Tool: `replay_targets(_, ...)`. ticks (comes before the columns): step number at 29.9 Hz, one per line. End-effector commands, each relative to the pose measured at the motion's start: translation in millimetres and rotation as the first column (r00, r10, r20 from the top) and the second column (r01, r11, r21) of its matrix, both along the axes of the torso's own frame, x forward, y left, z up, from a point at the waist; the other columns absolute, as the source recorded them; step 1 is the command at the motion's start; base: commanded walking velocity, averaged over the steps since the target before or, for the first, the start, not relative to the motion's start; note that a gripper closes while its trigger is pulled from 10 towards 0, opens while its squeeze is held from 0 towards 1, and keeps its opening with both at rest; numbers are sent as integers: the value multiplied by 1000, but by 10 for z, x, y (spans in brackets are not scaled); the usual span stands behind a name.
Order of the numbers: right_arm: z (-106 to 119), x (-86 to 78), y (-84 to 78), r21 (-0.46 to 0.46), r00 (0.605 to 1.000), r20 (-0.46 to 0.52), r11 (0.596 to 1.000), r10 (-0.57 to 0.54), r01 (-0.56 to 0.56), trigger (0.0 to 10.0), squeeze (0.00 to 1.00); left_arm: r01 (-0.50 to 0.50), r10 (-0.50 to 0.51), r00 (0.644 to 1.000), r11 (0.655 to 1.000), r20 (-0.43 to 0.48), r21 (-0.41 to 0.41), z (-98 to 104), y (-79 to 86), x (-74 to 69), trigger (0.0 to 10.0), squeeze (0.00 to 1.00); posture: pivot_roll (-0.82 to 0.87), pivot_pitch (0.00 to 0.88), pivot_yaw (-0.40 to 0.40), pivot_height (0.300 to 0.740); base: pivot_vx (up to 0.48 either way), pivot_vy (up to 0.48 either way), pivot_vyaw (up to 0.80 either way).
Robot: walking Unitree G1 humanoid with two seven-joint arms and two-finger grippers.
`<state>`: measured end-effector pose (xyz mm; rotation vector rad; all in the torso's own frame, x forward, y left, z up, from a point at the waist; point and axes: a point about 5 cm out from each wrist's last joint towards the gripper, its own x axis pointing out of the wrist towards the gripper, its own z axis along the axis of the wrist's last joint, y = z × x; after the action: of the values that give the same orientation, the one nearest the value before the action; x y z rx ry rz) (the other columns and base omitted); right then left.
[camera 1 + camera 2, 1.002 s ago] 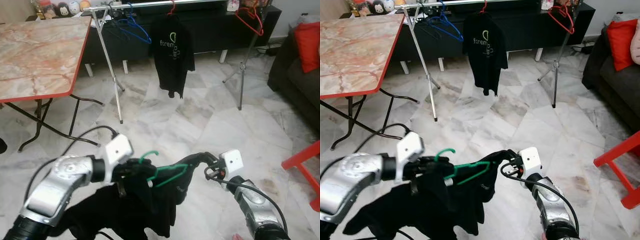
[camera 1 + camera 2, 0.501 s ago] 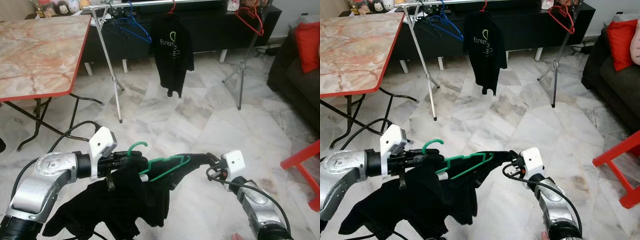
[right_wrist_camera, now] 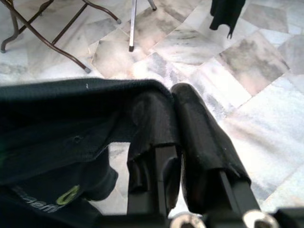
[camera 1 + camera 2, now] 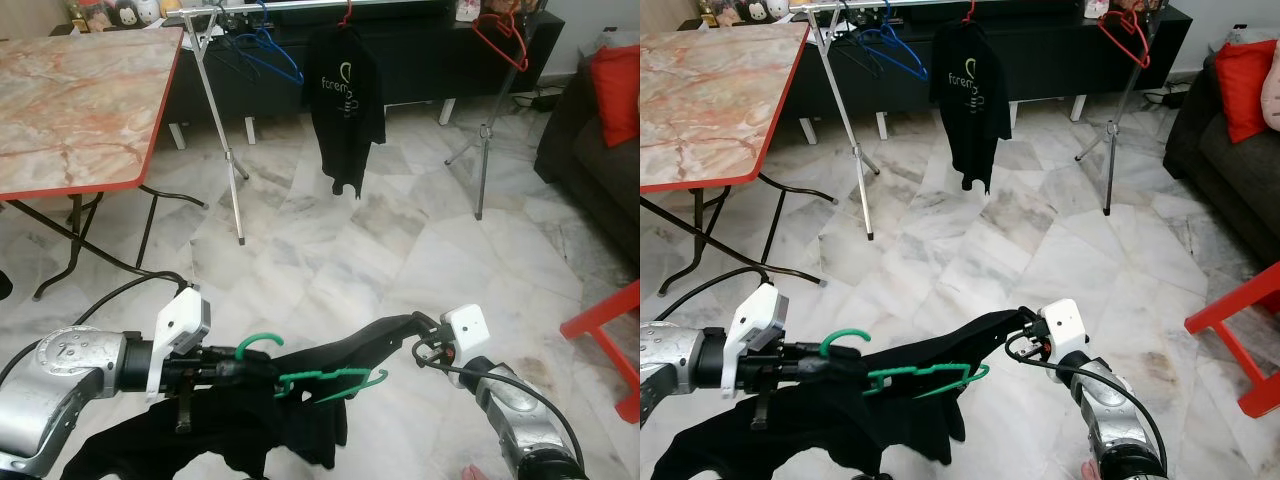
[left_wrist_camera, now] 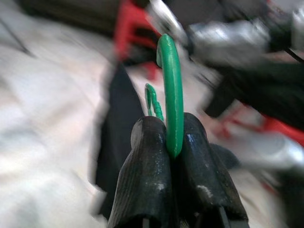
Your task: Hang hanger
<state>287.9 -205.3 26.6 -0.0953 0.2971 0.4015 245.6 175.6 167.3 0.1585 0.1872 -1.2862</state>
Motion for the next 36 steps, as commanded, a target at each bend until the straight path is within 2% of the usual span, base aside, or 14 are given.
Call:
replay_targets(1, 5, 2, -36, -3, 1000, 4, 1000, -21, 21, 0, 0, -151, 155, 982, 988, 109, -46, 162, 119, 178, 10000, 0, -43, 105, 1, 740, 0, 0, 0)
replay_targets(8, -50, -30, -13, 5, 1000, -13, 1000, -28, 28, 0, 0, -169, 178, 980, 981, 90, -99, 210, 127, 193, 10000, 0, -42, 103, 3, 740, 0, 0, 0)
replay_targets(11, -69, -38, 11, 11, 999, -20, 999, -30, 30, 0, 0, -218, 230, 970, 966, 77, -142, 193, 105, 238, 10000, 0, -40, 102, 3, 740, 0, 0, 0)
replay_targets(14, -100, -47, 55, 21, 999, -32, 999, -30, 31, 0, 0, -268, 288, 957, 926, 40, -264, 217, -1, 312, 10000, 0, -37, 97, 4, 740, 0, 0, 0)
replay_targets(16, -126, -55, 100, 31, 999, -42, 999, -27, 28, 0, 0, -301, 321, 947, 872, -14, -385, 251, -148, 364, 10000, 0, -32, 92, 2, 740, 0, 0, 0)
replay_targets(19, -138, -55, 153, 45, 999, -45, 999, -17, 19, 0, 0, -323, 336, 940, 811, -63, -488, 290, -301, 400, 10000, 0, -33, 88, 2, 740, 0, 0, 0)
replay_targets(22, -134, -47, 187, 55, 999, -41, 998, -11, 14, 0, 0, -362, 362, 924, 728, -121, -582, 340, -455, 455, 10000, 0, -33, 88, 2, 740, 0, 0, 0)
replay_targets(24, -132, -44, 208, 66, 999, -39, 998, -6, 8, 0, 0, -399, 407, 903, 682, -135, -613, 371, -575, 500, 10000, 0, -41, 79, 4, 740, 0, 0, 0)
replay_targets(28, -131, -43, 220, 74, 999, -39, 997, 1, 2, 0, 0, -426, 439, 887, 656, -144, -623, 399, -663, 538, 10000, 0, -43, 74, 5, 740, 0, 0, 0)
replay_targets(32, -140, -52, 251, 89, 999, -43, 996, 22, -18, 0, 0, -521, 569, 809, 575, -148, -631, 461, -736, 631, 10000, 0, -40, 74, 7, 740, 0, 0, 0)
replay_targets(33, -147, -58, 272, 98, 998, -47, 995, 31, -27, 0, 0, -555, 630, 765, 538, -134, -635, 489, -727, 669, 10000, 0, -39, 76, 7, 740, 0, 0, 0)
replay_targets(34, -147, -58, 272, 98, 998, -47, 995, 31, -27, 0, 0, -555, 630, 765, 538, -134, -635, 489, -727, 669, 10000, 0, -39, 76, 7, 740, 0, 0, 0)
replay_targets(35, -165, -74, 319, 107, 997, -55, 993, 54, -48, 0, 0, -606, 729, 673, 447, -124, -658, 553, -662, 734, 10000, 0, -38, 80, 5, 740, 0, 0, 0)
replay_targets(36, -172, -80, 336, 110, 996, -58, 992, 63, -56, 0, 0, -620, 758, 639, 411, -127, -668, 576, -638, 754, 10000, 0, -35, 80, 5, 740, 0, 0, 0)
